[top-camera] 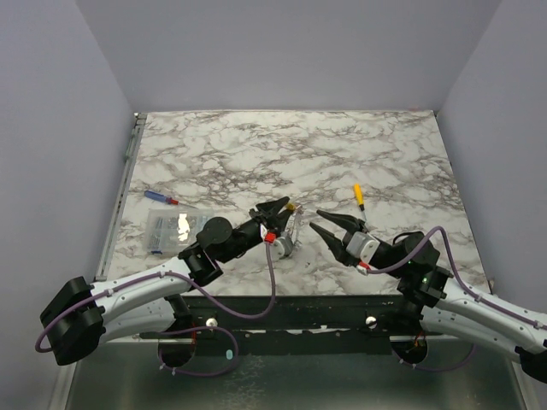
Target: Put the keys on the keyring
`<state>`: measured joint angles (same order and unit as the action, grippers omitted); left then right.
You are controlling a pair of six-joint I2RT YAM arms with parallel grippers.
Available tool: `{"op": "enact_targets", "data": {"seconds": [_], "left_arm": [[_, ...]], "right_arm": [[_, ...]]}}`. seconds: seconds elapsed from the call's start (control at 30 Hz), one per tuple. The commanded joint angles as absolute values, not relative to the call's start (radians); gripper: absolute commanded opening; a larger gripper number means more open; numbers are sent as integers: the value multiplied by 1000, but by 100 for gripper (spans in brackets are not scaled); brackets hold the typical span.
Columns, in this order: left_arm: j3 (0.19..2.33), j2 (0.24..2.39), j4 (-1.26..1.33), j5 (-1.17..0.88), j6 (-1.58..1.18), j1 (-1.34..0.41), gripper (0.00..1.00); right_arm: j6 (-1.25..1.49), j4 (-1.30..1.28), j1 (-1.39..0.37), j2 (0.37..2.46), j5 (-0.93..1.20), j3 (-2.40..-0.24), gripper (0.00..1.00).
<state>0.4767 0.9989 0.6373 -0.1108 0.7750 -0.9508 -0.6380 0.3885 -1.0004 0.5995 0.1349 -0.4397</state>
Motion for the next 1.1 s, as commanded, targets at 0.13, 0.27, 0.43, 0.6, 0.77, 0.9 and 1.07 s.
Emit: {"op": "enact_targets", "data": {"seconds": [0.13,0.27,0.43,0.6,0.77,0.9,1.07], "left_arm": [[572,1045,556,90,817,-911,0],[664,1084,481,163,807,-893,0],[827,1172,302,290,795,-881,0],[956,1312,194,369,785,-841,0],[1100,1468,165,406,687,-787,0],[1233,1597,152,449,697,-766,0],[1426,1745,90,468,696,-760,0]], "right_arm": [[-634,391,-1005,638,137,-453,43],[-594,345,-1005,678,146,-516,44],[-539,227,-1005,745,118,-642,44],[-431,129,-1005,756,50,-721,44],[-325,91,-1005,661,-31,-713,45],[-294,30,-1005,549,-113,-705,45],[-288,-38,-1005,446,-165,-684,46]]}}
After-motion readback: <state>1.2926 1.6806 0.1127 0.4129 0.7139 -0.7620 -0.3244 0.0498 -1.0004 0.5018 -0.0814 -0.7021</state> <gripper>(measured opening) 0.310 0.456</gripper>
